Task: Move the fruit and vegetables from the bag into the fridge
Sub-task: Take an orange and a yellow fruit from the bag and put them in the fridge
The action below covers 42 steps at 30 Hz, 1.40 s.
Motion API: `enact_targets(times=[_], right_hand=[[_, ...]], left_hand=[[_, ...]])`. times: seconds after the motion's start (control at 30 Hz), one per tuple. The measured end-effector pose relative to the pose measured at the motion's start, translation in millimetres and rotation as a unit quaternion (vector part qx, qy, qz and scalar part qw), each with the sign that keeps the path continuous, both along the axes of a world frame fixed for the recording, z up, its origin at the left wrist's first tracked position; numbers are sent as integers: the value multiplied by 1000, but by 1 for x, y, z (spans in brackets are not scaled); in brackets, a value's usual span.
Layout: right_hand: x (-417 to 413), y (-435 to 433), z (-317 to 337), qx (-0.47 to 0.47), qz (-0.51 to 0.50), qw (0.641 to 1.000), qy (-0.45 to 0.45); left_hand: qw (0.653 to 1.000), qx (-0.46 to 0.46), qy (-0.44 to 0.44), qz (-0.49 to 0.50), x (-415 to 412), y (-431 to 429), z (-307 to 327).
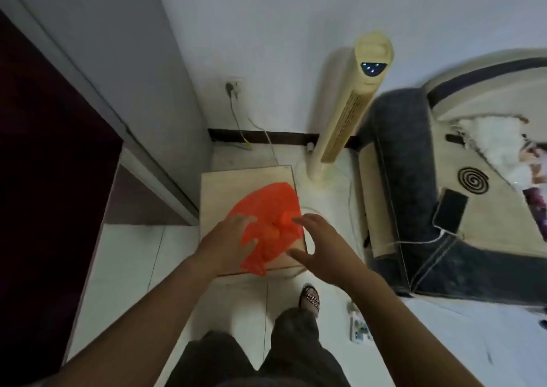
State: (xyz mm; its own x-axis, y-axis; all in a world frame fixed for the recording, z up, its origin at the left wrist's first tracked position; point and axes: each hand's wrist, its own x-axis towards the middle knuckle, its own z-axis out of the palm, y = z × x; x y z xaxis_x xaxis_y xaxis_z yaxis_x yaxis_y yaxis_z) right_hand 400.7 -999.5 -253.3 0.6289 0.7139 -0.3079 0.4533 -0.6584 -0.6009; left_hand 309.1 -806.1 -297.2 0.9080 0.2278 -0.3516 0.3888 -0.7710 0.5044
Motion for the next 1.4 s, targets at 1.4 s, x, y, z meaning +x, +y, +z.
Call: enact_targets(times=[1.4], right_hand=[[159, 84, -313, 32, 39, 997, 54]], left_hand=[[993, -63, 14, 96, 70, 44, -266]])
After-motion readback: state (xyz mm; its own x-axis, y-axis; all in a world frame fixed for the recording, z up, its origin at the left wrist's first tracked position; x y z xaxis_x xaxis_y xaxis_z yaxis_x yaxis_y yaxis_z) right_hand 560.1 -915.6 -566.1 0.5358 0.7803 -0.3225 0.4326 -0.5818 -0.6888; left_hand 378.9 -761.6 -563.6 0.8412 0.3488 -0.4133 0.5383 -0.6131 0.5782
